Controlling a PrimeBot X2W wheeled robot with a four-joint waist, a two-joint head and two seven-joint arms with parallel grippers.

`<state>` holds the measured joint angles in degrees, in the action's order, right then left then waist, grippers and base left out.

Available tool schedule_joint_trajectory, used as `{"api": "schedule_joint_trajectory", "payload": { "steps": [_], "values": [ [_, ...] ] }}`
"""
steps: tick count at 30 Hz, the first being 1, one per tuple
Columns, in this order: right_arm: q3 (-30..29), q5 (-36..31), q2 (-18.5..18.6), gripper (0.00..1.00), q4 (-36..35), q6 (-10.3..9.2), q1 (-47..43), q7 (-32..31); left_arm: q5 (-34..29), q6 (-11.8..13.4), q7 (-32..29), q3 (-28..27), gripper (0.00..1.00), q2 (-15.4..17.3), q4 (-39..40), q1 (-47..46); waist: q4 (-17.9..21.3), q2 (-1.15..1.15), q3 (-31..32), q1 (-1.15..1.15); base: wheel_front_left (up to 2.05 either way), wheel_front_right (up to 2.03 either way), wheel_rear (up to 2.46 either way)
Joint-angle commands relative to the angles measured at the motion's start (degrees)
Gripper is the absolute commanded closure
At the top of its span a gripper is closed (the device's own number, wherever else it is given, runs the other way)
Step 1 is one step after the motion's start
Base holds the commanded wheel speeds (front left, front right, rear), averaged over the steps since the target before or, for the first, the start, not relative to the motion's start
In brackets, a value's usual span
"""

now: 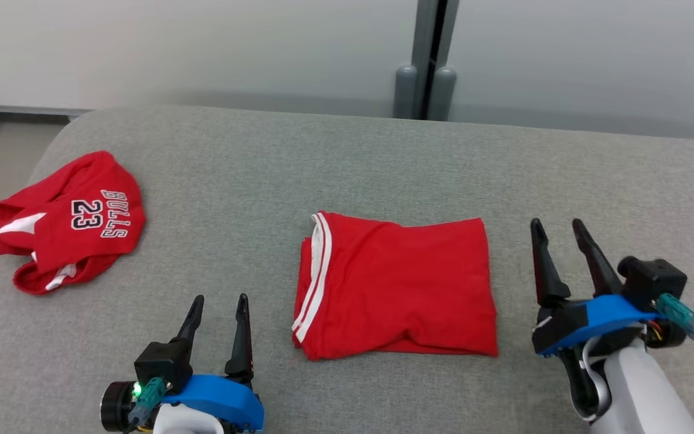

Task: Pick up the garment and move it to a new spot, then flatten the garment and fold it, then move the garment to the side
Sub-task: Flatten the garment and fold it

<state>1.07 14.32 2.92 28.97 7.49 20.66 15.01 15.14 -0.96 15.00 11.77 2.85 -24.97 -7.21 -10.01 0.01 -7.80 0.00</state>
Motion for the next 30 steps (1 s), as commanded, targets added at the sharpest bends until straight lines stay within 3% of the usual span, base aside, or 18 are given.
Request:
{"api": "schedule_joint_trajectory", "payload": {
  "steps": [1, 6, 14, 30],
  "values": [
    [-0.97, -1.0, 0.0, 0.0, -0.76, 0.0, -1.35, 0.21, -0.79, 0.52, 0.24, -0.5, 0.0, 0.09, 0.42, 0.19, 1.72, -0.01, 1.22, 0.0, 0.0, 0.0, 0.0],
    [-4.36, -3.13, 0.0, 0.0, -1.69, 0.0, -6.78, 0.21, -2.97, 1.54, 0.24, -2.11, 0.0, 0.06, 1.29, 1.52, 4.68, -0.01, 2.23, 0.0, 0.0, 0.0, 0.0],
    [-2.53, -4.98, 0.02, 0.0, -0.76, 0.0, -12.59, 0.21, -6.22, 1.99, 0.24, -3.76, 0.0, 0.1, 0.75, 4.31, 7.47, -0.01, 4.77, 0.0, 0.0, 0.0, 0.0],
    [-1.03, -5.07, 0.04, 0.0, 0.12, 0.0, -16.25, 0.22, -7.46, 2.06, 0.24, -5.59, 0.0, 0.08, -0.25, 8.54, 9.32, -0.01, 8.21, 0.0, 0.0, 0.0, 0.0]
  ]
}}
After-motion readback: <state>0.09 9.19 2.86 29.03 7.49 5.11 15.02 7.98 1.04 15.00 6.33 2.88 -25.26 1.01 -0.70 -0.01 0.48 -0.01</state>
